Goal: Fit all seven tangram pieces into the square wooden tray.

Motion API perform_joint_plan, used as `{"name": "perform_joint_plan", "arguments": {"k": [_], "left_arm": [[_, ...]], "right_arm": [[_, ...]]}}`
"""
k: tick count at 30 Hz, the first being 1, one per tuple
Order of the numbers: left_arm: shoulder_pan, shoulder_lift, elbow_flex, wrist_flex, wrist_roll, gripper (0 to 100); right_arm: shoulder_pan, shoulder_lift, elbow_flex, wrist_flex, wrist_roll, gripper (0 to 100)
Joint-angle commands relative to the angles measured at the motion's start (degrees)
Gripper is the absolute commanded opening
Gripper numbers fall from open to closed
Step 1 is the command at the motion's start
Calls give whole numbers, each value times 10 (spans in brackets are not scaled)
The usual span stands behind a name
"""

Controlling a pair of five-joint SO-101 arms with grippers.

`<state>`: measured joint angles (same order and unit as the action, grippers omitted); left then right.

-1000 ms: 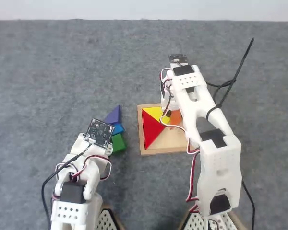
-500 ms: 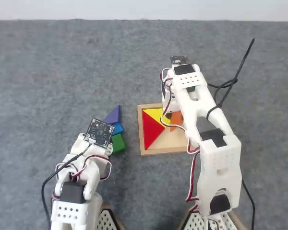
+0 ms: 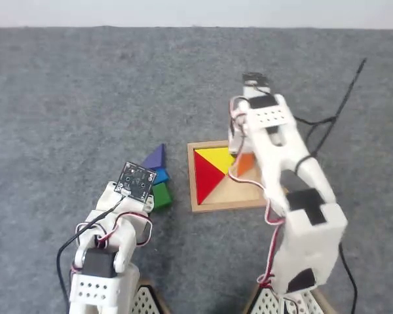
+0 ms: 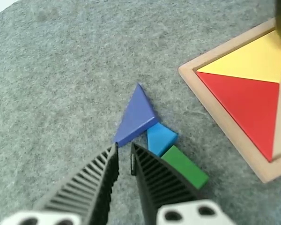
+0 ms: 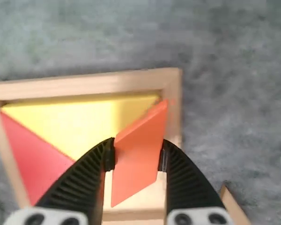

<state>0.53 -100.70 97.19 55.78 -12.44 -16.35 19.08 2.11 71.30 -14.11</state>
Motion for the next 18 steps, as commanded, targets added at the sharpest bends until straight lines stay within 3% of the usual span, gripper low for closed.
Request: {"name": "perform_joint_plan", "arguments": {"k": [1, 7, 14, 18], "left_arm": [[-2, -8, -5, 4, 4, 51], [-2, -8, -5, 4, 4, 51], [-2, -8, -5, 4, 4, 51], [-2, -8, -5, 4, 4, 51]], "right_arm": [[14, -78, 59, -44, 6, 29], [14, -51, 53, -52, 5, 47], [11, -36, 52, -49, 6, 302], [6, -36, 52, -53, 6, 351]]}}
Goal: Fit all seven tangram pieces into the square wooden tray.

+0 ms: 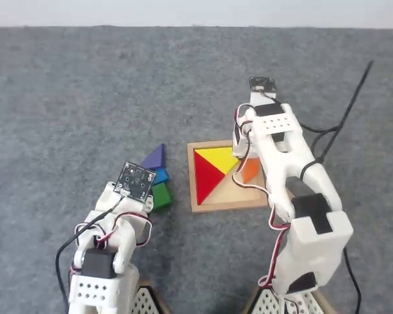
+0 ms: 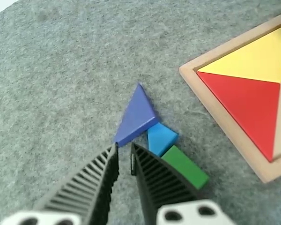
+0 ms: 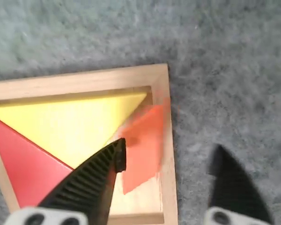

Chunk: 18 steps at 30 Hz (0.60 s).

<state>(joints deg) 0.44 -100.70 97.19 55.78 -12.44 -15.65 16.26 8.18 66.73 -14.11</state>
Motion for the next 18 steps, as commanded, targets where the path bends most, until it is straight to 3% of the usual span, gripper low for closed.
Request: {"name": "perform_joint_plan", "arguments": {"k": [1, 18], "left_arm": [[-1, -8, -5, 4, 4, 51], [-1, -8, -5, 4, 4, 51]], "right_arm": [[-6, -7, -9, -7, 6, 351], [22, 40, -24, 6, 36, 351]]}}
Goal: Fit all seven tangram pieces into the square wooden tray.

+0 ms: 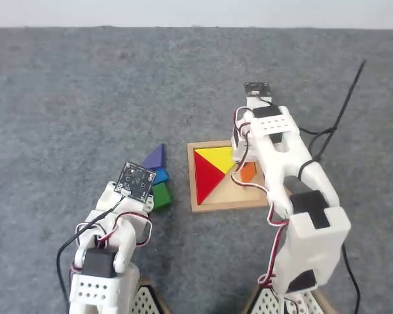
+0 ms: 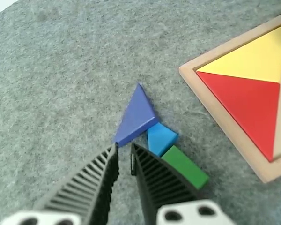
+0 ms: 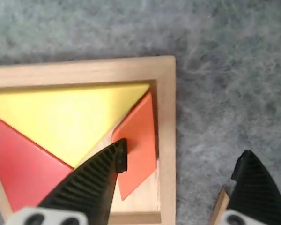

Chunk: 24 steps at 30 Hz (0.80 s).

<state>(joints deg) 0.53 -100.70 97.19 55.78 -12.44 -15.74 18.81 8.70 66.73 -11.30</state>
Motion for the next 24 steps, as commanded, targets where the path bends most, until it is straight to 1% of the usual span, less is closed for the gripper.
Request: {"name": "perform_joint_plan", "arguments": {"k": [1, 7, 13, 18, 22, 24], "left_arm": [[-2, -8, -5, 4, 4, 51], [-2, -8, -5, 4, 4, 51], [-2, -8, -5, 4, 4, 51], [-2, -8, -5, 4, 4, 51], [-2, -8, -5, 4, 4, 51], [-2, -8, -5, 4, 4, 51]], "right_arm": [[27, 25, -37, 6, 11, 351], [34, 69, -94, 7, 32, 350], [30, 57, -128, 5, 55, 350], [30, -34, -110, 7, 58, 350], [33, -145, -45, 34, 96, 350], [38, -201, 8, 44, 130, 350]]}}
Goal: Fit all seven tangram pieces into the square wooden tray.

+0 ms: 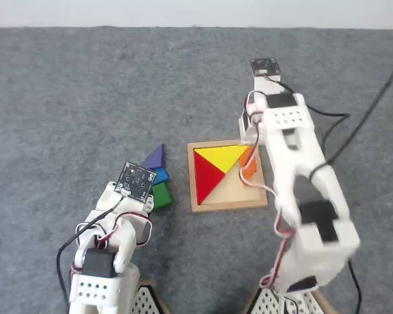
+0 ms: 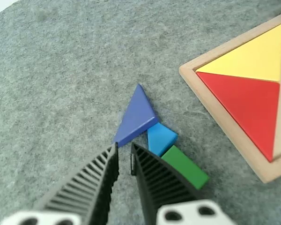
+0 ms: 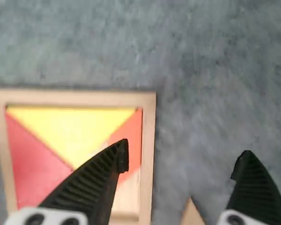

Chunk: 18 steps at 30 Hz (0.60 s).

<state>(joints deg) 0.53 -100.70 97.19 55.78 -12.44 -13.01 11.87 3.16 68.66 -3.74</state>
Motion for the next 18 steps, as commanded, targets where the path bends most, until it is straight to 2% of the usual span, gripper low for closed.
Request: {"name": "perform_joint_plan", "arguments": {"k": [1, 9, 18], "left_arm": [[-2, -8, -5, 4, 4, 51], [-2, -8, -5, 4, 4, 51], [-2, -8, -5, 4, 4, 51]], "right_arm": [[18, -156, 97, 25, 75, 350], [82, -276, 349, -17, 232, 350], [109, -240, 400, -64, 279, 349]]}}
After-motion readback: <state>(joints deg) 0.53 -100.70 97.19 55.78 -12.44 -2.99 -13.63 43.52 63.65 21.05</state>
